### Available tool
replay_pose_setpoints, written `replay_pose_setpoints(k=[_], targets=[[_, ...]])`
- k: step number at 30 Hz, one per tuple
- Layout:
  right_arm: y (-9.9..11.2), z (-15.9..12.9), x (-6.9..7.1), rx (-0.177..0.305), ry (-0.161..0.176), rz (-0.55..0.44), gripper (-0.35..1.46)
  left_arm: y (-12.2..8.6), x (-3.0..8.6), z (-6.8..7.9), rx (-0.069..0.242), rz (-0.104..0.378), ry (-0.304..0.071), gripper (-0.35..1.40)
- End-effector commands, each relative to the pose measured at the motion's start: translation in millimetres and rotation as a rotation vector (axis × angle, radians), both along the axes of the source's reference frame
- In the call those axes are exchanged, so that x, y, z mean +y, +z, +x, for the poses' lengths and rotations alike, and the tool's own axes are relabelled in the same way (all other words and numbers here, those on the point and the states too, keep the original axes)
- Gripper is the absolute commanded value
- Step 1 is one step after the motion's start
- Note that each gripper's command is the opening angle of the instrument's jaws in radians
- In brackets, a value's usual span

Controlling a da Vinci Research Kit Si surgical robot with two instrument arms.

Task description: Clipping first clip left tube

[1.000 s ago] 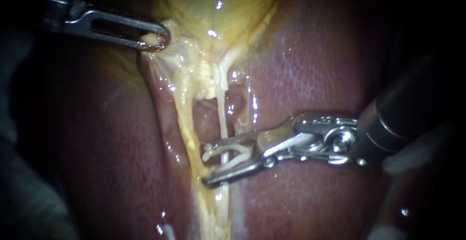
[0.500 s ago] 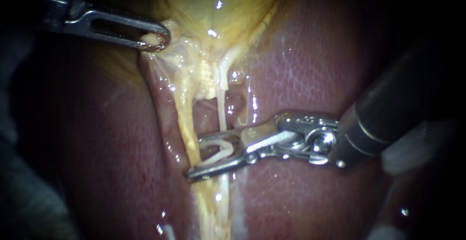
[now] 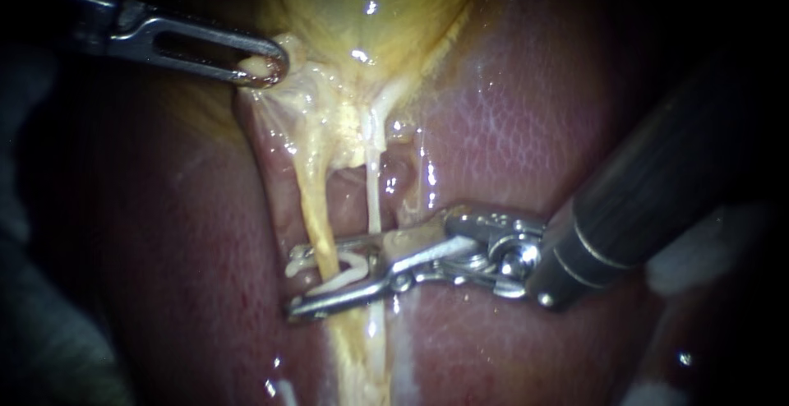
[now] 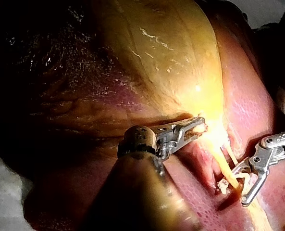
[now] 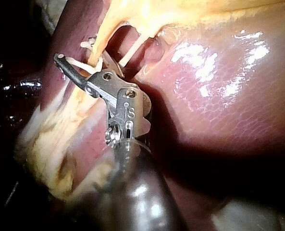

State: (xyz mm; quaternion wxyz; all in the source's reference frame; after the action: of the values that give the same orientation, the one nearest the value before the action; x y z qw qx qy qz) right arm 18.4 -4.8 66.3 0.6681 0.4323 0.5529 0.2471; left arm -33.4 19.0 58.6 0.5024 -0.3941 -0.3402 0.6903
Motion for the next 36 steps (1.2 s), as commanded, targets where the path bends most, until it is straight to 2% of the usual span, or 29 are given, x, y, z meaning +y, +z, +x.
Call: replay_pose_setpoints(k=[1, 13, 22, 27, 36], targets=[[-0.5, 0.1, -0.2, 0.009, -0.008, 0.003, 0.5, 0.0, 0.0, 0.0, 0.0, 0.0, 0.0, -0.35], [-4.2, 0.9, -2.0, 0.051, -0.066, 0.016, 0.48, 0.0, 0.0, 0.0, 0.0, 0.0, 0.0, -0.35], [-5.2, 0.2, -1.2, 0.06, -0.071, 0.025, 0.34, 0.0, 0.0, 0.0, 0.0, 0.0, 0.0, -0.35], [-5.2, 0.0, -1.1, 0.04, -0.083, 0.019, 0.19, 0.0, 0.0, 0.0, 0.0, 0.0, 0.0, -0.35], [-5.0, -0.2, -1.0, 0.04, -0.083, 0.019, -0.07, 0.0, 0.0, 0.0, 0.0, 0.0, 0.0, -0.35]])
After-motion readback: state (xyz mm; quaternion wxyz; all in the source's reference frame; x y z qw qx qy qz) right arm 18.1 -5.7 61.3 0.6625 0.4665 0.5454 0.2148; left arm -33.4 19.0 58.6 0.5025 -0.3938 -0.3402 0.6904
